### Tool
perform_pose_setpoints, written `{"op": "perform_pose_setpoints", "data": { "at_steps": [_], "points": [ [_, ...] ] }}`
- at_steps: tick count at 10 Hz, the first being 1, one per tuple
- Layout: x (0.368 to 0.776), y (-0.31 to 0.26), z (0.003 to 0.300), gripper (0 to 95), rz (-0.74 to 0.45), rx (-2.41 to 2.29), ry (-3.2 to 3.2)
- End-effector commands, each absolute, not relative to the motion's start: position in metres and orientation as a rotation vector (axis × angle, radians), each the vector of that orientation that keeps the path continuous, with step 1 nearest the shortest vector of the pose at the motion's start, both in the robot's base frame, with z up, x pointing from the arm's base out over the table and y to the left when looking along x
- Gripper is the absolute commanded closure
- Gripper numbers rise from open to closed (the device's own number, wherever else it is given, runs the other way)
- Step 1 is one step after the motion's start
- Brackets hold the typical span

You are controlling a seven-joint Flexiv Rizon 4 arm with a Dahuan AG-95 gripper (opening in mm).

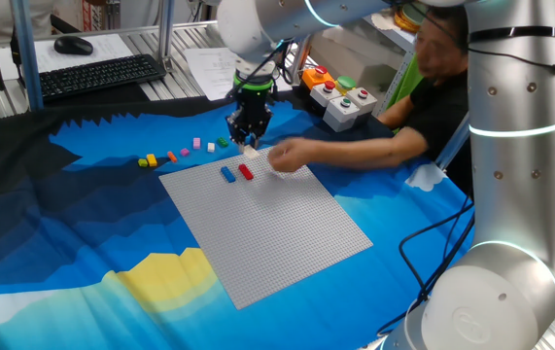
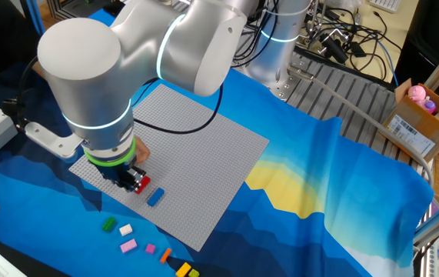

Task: Stack small Lego blocks one on top of the other

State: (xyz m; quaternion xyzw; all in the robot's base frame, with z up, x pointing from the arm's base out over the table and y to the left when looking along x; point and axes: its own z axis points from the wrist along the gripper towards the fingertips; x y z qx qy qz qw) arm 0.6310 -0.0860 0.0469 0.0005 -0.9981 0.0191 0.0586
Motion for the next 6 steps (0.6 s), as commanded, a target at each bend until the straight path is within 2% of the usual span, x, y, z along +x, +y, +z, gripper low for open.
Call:
{"op": "perform_pose_setpoints", "data": {
  "at_steps": [1,6],
  "points": [
    [0.628,-0.067,0.051,95.0,0.016,-0.074,-3.005],
    [0.606,-0.017,0.048,95.0,-0.054,-0.199,-2.978]
  ]
}}
